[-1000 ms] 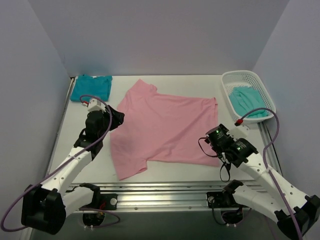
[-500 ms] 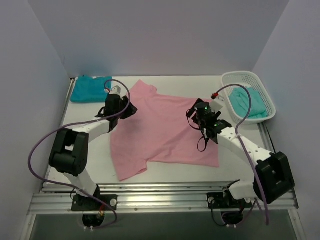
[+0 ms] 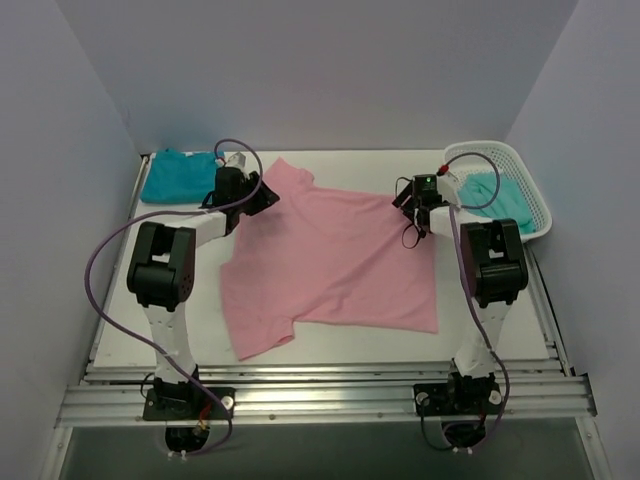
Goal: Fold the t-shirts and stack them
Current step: Flatten the tshirt out
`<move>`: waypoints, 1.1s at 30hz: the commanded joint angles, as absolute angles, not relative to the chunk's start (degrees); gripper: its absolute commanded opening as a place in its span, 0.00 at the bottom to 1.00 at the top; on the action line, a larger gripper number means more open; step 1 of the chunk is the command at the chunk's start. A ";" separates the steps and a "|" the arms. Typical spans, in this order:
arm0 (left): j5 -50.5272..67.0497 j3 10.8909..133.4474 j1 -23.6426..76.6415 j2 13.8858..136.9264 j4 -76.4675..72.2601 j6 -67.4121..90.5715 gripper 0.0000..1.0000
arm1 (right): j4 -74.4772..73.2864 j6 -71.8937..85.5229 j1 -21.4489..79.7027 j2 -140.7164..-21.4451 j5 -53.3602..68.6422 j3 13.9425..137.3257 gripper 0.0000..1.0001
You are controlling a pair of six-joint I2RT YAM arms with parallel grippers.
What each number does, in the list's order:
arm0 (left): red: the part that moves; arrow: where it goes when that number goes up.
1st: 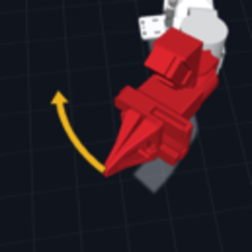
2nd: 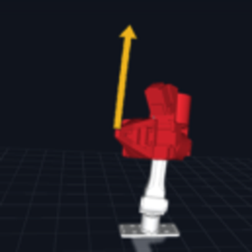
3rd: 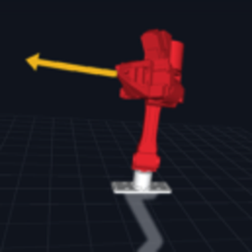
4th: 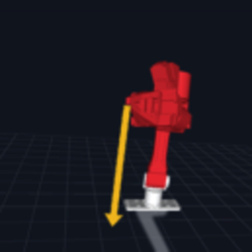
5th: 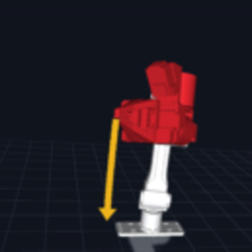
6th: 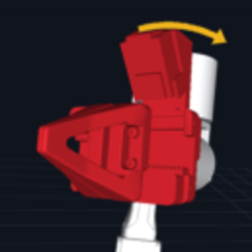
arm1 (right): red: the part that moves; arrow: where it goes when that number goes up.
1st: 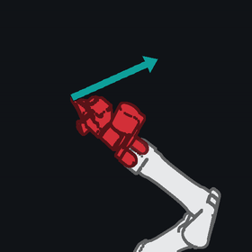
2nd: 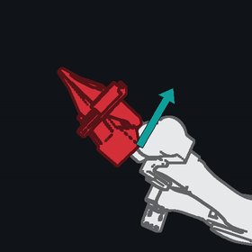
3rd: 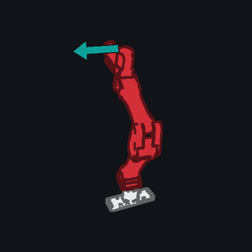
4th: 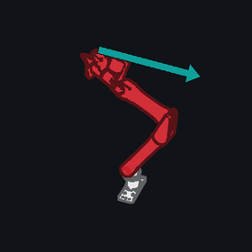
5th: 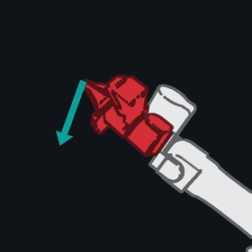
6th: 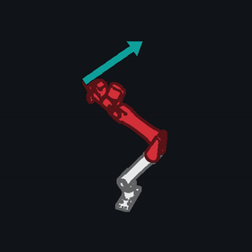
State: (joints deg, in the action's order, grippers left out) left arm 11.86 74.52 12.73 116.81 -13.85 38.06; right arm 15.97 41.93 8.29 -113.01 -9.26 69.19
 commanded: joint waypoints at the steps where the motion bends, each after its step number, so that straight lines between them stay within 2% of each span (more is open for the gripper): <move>1: 13.18 78.83 12.22 117.42 -15.29 36.48 0.50 | 17.75 41.84 6.42 -116.18 -5.46 73.29 0.68; 9: 12.83 84.10 11.25 122.34 -12.13 37.18 0.50 | 16.44 42.45 6.06 -126.20 -2.73 83.57 0.68; 23: 9.58 84.46 10.99 124.54 -12.75 38.32 0.50 | 10.73 42.01 5.01 -140.36 -1.85 101.42 0.67; 29: 8.97 85.52 10.90 124.36 -11.69 36.83 0.50 | 11.60 42.54 4.92 -139.84 -1.14 100.38 0.67; 33: 6.42 87.00 10.81 125.33 -9.59 35.69 0.50 | 13.70 42.45 5.01 -134.66 -2.37 95.20 0.67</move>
